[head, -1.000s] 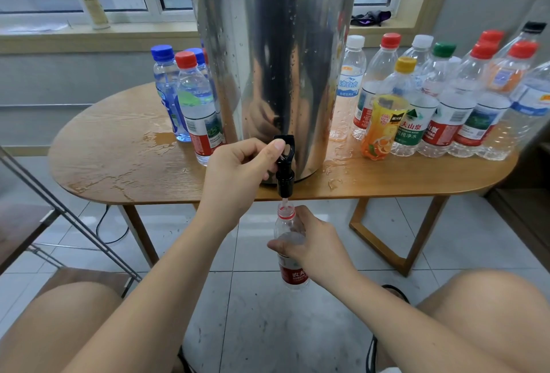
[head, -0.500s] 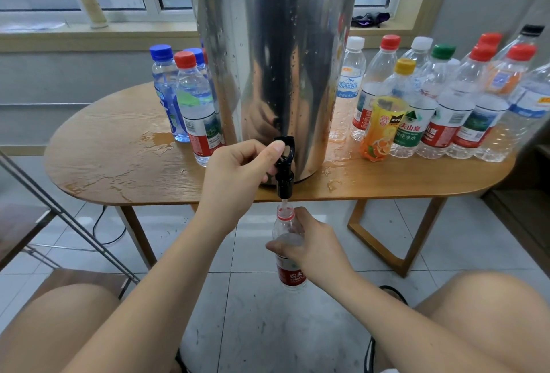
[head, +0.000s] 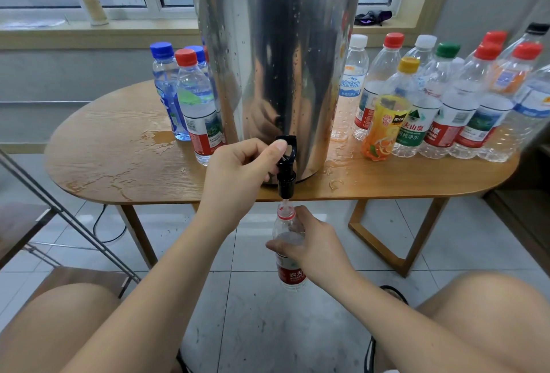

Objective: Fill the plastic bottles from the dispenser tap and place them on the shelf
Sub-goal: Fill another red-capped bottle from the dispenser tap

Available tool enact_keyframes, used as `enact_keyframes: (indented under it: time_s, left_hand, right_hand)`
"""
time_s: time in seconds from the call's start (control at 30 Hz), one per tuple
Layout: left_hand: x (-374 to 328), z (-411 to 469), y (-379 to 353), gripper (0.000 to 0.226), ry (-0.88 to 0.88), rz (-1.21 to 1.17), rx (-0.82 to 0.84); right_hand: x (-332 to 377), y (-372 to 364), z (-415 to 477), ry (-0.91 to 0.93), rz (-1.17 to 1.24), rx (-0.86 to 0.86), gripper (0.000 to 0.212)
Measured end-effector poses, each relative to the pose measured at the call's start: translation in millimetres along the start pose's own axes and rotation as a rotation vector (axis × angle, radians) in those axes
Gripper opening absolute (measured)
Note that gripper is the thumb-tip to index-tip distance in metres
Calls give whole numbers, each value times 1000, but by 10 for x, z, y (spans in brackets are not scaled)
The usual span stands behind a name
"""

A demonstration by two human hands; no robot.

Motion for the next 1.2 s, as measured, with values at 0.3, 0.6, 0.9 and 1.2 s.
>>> enact_keyframes:
  time_s: [0.3, 0.6, 0.9, 1.2]
  left_hand:
    - [-40, -28, 12, 37, -44, 51, -24]
    - [-70, -42, 16, 36, -61, 75, -38]
    - [-95, -57, 26, 34, -75, 114, -45]
    - [-94, -46, 24, 33, -72, 103, -33]
  right_hand:
    - [1, 12, -13, -8, 22, 0, 64]
    - [21, 26, -20, 26, 15, -9, 64]
    - [27, 16, -29, 35, 42, -5, 65]
    - [21, 8, -15, 20, 18, 7, 67]
Point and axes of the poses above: each hand's wrist, its own z-axis towards the middle knuckle, its own y-axis out of the back of the hand, x = y × z, the point moved 10 cm from there along z, towards the middle knuckle, and after that the axes turned 9 degrees about x, right-handed, at the moved point
